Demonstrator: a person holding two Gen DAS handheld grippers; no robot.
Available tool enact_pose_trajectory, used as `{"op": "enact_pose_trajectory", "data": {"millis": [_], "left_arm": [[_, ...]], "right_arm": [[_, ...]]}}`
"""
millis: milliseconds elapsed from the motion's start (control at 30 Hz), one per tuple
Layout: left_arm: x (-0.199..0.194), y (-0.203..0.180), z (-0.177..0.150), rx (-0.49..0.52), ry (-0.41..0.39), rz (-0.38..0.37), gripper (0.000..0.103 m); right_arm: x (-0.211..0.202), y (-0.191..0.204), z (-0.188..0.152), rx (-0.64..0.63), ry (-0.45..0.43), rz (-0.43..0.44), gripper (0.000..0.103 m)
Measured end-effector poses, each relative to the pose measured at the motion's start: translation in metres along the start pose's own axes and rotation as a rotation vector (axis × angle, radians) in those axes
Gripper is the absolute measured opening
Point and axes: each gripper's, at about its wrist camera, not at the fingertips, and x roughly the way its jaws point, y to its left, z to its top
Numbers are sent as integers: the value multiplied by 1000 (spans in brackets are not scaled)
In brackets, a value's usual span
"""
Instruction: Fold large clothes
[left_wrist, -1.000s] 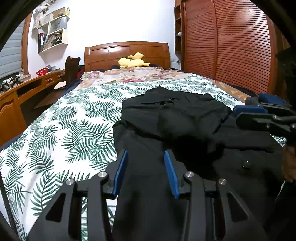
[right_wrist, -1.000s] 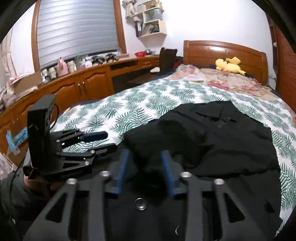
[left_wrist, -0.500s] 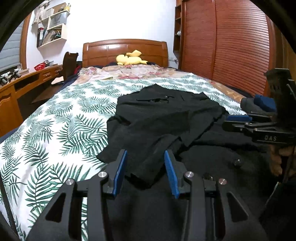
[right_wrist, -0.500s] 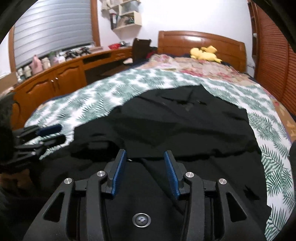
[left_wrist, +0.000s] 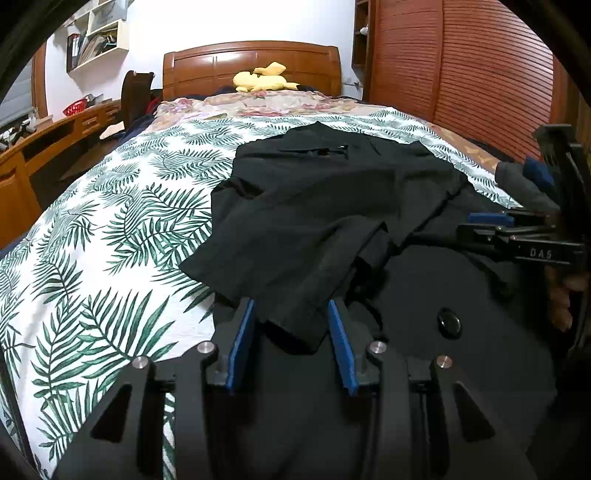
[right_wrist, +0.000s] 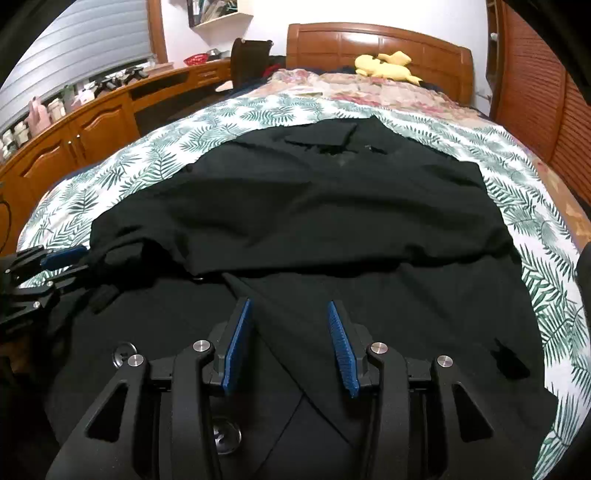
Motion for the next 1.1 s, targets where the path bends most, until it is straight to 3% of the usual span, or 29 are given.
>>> {"op": "enact_pose_trajectory", "data": {"millis": [167, 267, 367, 533, 800, 1100], "left_arm": [[3, -6, 0, 21, 7, 11, 8], [-5, -10, 2, 24, -23, 17, 2], [-26, -21, 5, 59, -77, 38, 1], [-57, -39, 4, 75, -98, 20, 1], [-84, -65, -9, 106, -68, 18, 1], [-87, -71, -7, 97, -37, 30, 1]], "right_arm": [[-1, 0, -1, -2, -2, 1, 43], [-2, -2, -1, 1, -4, 3, 43], [-5, -5, 0, 10, -10, 1, 43], [-19, -17, 5, 37, -44, 4, 43], [-40, -28, 12, 64, -98, 25, 43], [-35, -19, 7, 38, -84, 83, 43]]}}
